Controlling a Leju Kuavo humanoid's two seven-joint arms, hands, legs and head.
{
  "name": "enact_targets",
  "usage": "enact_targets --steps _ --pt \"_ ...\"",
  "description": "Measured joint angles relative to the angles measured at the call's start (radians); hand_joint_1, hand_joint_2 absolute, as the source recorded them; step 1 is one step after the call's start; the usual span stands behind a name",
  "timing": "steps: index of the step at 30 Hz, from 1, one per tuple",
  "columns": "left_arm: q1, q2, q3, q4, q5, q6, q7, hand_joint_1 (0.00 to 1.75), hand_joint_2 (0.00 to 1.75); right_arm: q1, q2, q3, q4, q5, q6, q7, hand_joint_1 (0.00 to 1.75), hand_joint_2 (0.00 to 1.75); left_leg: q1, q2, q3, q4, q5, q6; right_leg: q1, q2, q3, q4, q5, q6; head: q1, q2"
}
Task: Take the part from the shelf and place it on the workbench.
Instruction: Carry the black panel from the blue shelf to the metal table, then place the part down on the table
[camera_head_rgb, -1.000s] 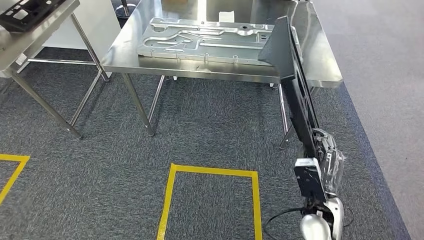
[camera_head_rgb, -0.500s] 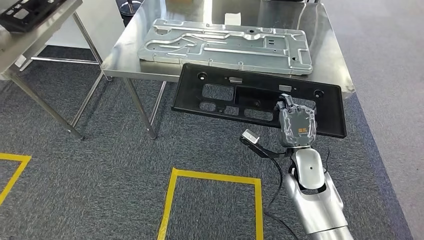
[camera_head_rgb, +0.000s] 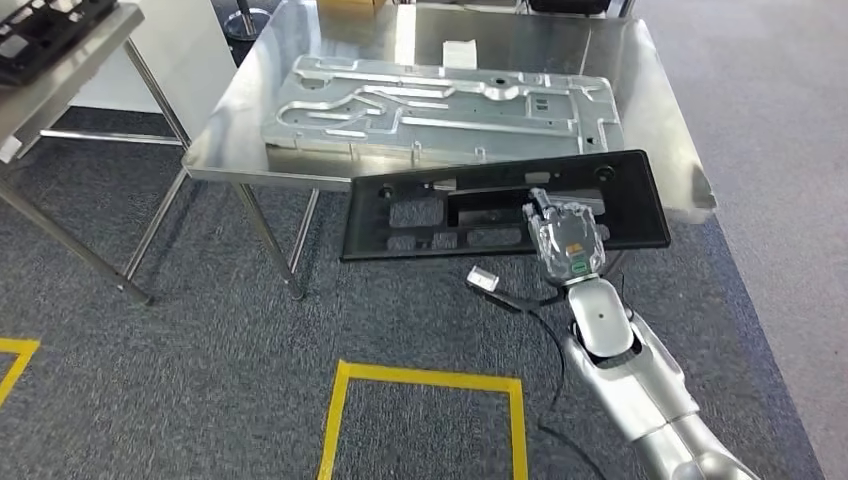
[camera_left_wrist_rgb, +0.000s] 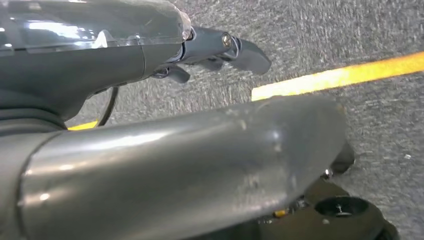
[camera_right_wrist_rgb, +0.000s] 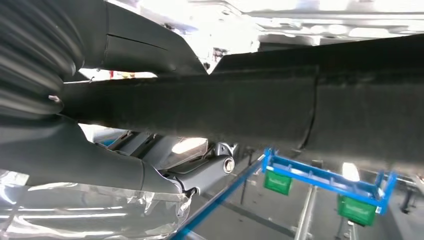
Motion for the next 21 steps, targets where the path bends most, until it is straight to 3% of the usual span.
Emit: enact_targets --steps 1,3,5,6,7,8,9,11,12,13,16,18,20,21 --pt "0.0 0.0 0.0 0.0 0.0 0.0 0.0 0.0 0.0 -0.003 -0.002 0.002 0.003 0.0 -0.002 0.0 1.75 1.75 0.002 0.0 0.012 -0.007 -0.003 0.007 -0.001 -0.001 -0.015 0.033 0.009 0.004 0.001 0.0" --pt "-0.003 0.0 0.0 0.0 0.0 0.0 0.0 0.0 0.0 -0.007 -0.004 0.004 0.008 0.0 -0.006 -0.002 1.75 1.75 0.005 -0.001 0.036 -0.017 -0.014 0.016 -0.003 -0.004 -0.086 0.145 0.004 0.01 0.003 0.0" --pt "-0.005 0.0 0.0 0.0 0.0 0.0 0.0 0.0 0.0 -0.006 -0.004 0.005 0.015 0.0 -0.009 -0.01 1.75 1.75 0.004 -0.003 0.058 -0.02 -0.033 0.02 -0.003 -0.004 -0.175 0.246 -0.051 0.017 0.004 0.0" --pt "-0.005 0.0 0.0 0.0 0.0 0.0 0.0 0.0 0.0 -0.004 -0.004 0.005 0.019 0.0 -0.01 -0.014 1.75 1.75 0.004 -0.005 0.071 -0.02 -0.045 0.019 -0.003 -0.005 -0.206 0.263 -0.082 0.018 0.004 0.0" --pt "-0.004 0.0 0.0 0.0 0.0 0.0 0.0 0.0 0.0 -0.002 -0.004 0.005 0.024 0.0 -0.011 -0.018 1.75 1.75 0.004 -0.007 0.087 -0.02 -0.057 0.019 -0.003 -0.005 -0.225 0.252 -0.095 0.018 0.004 0.0" --pt "-0.003 -0.001 0.0 0.0 0.0 0.0 0.0 0.0 0.0 0.0 -0.004 0.005 0.027 0.0 -0.012 -0.02 1.75 1.75 0.003 -0.008 0.104 -0.02 -0.07 0.018 -0.002 -0.005 -0.23 0.215 -0.081 0.015 0.004 0.0" --pt "-0.003 -0.002 0.0 0.0 0.0 0.0 0.0 0.0 0.0 0.001 -0.004 0.005 0.031 0.0 -0.014 -0.021 1.75 1.75 0.002 -0.009 0.121 -0.021 -0.083 0.017 0.0 -0.005 -0.226 0.158 -0.035 0.008 0.004 0.0" --pt "-0.003 -0.006 0.0 0.002 0.0 -0.001 0.0 0.0 0.0 0.002 -0.005 0.005 0.037 0.0 -0.018 -0.022 1.75 1.75 0.0 -0.011 0.146 -0.021 -0.107 0.011 0.008 -0.007 -0.216 0.042 0.101 -0.008 0.004 0.0" --pt "-0.003 -0.007 0.0 0.003 0.0 -0.001 0.0 0.0 0.0 0.002 -0.005 0.005 0.04 0.0 -0.02 -0.022 1.75 1.75 -0.001 -0.013 0.152 -0.025 -0.117 0.005 0.012 -0.007 -0.212 0.008 0.149 -0.016 0.003 0.0" --pt "-0.004 -0.009 0.0 0.004 0.0 -0.002 0.0 0.0 0.0 0.002 -0.005 0.004 0.042 0.0 -0.023 -0.024 1.75 1.75 -0.002 -0.014 0.158 -0.024 -0.122 -0.001 0.014 -0.006 -0.21 -0.009 0.172 -0.022 0.003 0.0" --pt "-0.006 -0.007 0.001 0.004 0.001 -0.001 0.0 0.0 0.0 0.003 -0.004 0.003 0.043 0.0 -0.032 -0.03 1.75 1.75 -0.003 -0.012 0.154 0.017 -0.114 -0.018 0.009 -0.004 -0.179 -0.023 0.16 -0.04 0.001 0.0" --pt "-0.008 -0.006 0.0 0.004 0.001 0.0 0.0 0.0 0.0 0.002 -0.004 0.002 0.044 0.0 -0.036 -0.03 1.75 1.75 0.0 -0.007 0.101 0.113 -0.126 -0.027 0.006 -0.005 -0.152 -0.027 0.143 -0.051 0.0 0.0" --pt "-0.007 -0.007 0.0 0.004 0.001 0.0 0.0 0.0 0.0 0.003 -0.003 0.001 0.045 0.0 -0.039 -0.03 1.75 1.75 0.004 -0.003 0.025 0.217 -0.179 -0.035 0.007 -0.004 -0.129 -0.028 0.123 -0.056 -0.002 0.0" --pt "-0.006 -0.007 0.0 0.004 0.0 0.0 0.0 0.0 0.0 0.005 -0.003 0.001 0.045 0.0 -0.04 -0.03 1.75 1.75 0.005 -0.001 -0.006 0.244 -0.206 -0.037 0.007 -0.003 -0.116 -0.027 0.111 -0.055 -0.002 0.0"
